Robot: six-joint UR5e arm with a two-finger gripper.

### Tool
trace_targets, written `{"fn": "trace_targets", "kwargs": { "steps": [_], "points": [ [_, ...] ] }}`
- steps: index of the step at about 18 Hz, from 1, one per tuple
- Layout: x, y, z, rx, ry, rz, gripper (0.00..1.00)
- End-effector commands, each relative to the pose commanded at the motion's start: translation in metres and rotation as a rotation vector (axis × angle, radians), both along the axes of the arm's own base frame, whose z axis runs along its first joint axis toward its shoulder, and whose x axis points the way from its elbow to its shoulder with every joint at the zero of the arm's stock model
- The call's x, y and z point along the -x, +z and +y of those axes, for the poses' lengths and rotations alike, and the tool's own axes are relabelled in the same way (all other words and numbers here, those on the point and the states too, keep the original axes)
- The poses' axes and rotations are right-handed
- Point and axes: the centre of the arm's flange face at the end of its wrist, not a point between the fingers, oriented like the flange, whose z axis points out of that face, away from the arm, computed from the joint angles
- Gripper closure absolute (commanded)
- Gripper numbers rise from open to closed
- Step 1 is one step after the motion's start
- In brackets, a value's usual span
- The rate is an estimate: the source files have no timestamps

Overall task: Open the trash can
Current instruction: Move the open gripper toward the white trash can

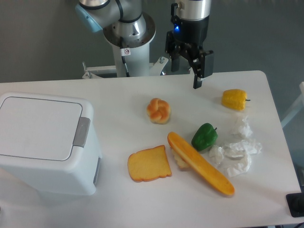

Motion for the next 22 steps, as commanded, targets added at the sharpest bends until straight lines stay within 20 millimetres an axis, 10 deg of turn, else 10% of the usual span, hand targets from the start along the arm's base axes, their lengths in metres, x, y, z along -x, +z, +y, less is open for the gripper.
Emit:
{"fn": "trace_targets", "kwargs": {
  "steps": [22],
  "points": [
    [-0.013,0.004,0.034,-0.069,0.224,-0.094,0.0]
  ]
}}
